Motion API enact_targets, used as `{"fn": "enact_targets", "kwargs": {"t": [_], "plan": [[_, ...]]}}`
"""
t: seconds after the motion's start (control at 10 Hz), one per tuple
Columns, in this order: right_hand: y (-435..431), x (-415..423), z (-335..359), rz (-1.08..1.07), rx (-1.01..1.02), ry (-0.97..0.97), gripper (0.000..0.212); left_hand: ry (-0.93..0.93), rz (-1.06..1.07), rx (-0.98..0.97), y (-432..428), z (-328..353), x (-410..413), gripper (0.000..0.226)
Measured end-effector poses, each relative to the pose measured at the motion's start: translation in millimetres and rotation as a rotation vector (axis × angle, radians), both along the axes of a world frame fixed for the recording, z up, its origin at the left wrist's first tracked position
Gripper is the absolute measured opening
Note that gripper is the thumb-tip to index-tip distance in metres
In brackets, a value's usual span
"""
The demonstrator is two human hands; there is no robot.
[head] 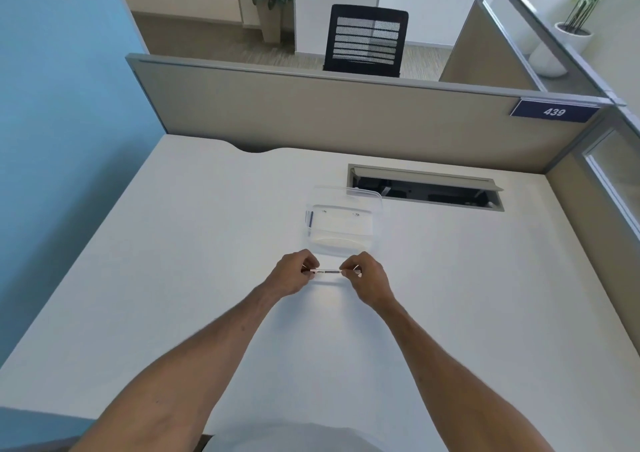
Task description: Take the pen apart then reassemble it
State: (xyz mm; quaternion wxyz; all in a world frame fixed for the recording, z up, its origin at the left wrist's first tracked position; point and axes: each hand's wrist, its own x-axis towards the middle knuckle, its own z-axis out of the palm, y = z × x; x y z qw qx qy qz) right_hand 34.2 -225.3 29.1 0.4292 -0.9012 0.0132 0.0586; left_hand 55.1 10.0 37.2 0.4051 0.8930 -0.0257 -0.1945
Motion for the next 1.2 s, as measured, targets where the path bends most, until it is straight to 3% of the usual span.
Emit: {"fn": "enact_targets", "kwargs": {"t": [0.4,1.0,1.2], "plan": [[1,4,-26,-0.107,-0.14,-0.029,0.017,-0.317,-0.067,0.311,-16,-10,5,0.019],[0,5,-33,-0.112,-0.213,-0.037,0.011,-0.273,-0.104,0.326,-14,-22,15,0.021],[-2,-1,-36,-0.118,-0.234,-0.068,0.032,-0.318,-0.11,0.329,-11,-27,5,0.029]]}}
